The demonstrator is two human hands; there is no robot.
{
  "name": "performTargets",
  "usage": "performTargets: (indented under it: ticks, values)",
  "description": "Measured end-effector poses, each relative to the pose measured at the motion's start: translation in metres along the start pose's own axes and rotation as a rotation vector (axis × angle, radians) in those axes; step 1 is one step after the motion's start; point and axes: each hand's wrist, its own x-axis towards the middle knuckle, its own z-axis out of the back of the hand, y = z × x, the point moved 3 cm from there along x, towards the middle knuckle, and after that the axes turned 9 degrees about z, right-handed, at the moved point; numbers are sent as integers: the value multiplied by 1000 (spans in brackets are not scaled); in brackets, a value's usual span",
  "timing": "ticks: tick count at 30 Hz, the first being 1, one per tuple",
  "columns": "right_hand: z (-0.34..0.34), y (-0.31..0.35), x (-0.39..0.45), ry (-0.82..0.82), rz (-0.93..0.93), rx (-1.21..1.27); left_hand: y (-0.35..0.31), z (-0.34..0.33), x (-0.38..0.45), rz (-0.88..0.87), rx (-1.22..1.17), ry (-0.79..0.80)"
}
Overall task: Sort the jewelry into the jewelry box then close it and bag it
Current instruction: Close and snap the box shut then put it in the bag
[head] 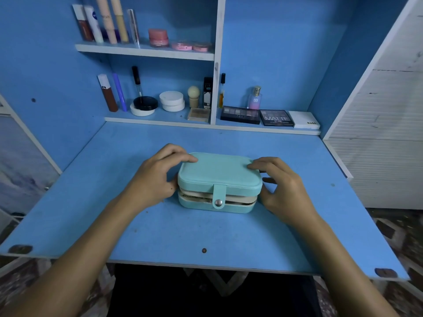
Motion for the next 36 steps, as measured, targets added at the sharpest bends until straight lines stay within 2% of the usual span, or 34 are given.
performTargets:
  ticks: [7,15,23,28,36]
  values:
    - [-5,-2,-9,-8,-5,-26,5,-1,-12,-7,2,18]
    - [-5,3,-17,96,-64,-4,-2,1,-34,34,-20,203]
    - [-6,8,-19,96,-78,-28,-5,-7,-32,27,-5,111]
    - [-4,15,-20,154,-106,-38,-4,-6,-30,4,-14,85]
    - [3,16,-9,275,-121,47,-13,9,-4,96,-57,220]
